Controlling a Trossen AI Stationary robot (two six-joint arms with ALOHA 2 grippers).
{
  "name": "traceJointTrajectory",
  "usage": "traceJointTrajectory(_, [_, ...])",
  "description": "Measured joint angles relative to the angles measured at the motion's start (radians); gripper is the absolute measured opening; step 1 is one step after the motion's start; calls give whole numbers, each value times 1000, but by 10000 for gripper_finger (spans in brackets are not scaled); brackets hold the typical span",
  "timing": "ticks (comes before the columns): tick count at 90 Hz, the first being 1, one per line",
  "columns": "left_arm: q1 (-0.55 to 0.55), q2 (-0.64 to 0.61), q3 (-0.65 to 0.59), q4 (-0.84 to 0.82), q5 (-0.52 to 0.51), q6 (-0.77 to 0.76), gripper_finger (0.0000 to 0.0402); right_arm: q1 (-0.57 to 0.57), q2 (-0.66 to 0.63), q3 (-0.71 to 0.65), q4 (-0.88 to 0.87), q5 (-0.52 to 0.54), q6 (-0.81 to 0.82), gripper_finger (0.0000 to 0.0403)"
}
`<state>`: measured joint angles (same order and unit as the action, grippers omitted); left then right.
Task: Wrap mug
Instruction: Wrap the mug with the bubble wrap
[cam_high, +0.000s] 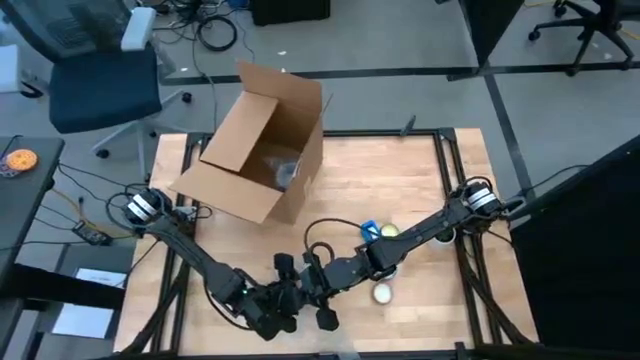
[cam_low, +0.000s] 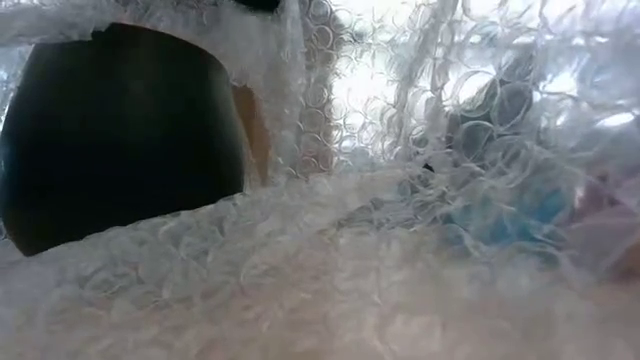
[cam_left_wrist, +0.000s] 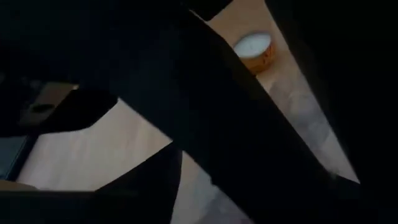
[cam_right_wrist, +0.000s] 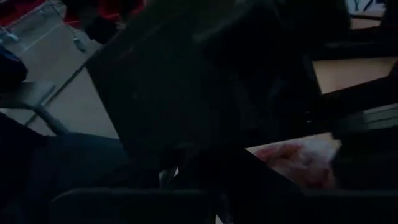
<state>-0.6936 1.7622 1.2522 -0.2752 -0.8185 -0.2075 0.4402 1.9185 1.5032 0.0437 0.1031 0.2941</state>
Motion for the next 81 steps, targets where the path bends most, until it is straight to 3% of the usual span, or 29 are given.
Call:
traceJointTrajectory(16, [28, 0, 1, 27, 2, 1, 29, 29, -57, 0, -121, 102, -58, 0])
traceJointTrajectory(20, [38, 0, 3, 43, 2, 0, 15, 39, -75, 0, -151, 136, -70, 1])
traceJointTrajectory(38, [76, 1, -3, 70, -134, 10, 1, 92, -175, 0, -322, 233, -39, 21])
traceJointTrajectory(47, [93, 2, -2, 81, -158, 20, 1, 133, -212, 4, -420, 247, -11, 45])
traceJointTrajectory(59, [107, 2, -2, 52, -187, -5, 1, 192, -257, 0, -532, 353, 53, 79])
traceJointTrajectory(81, [113, -6, -1, 42, -263, 13, 1, 312, -262, 0, -869, 401, 427, 129])
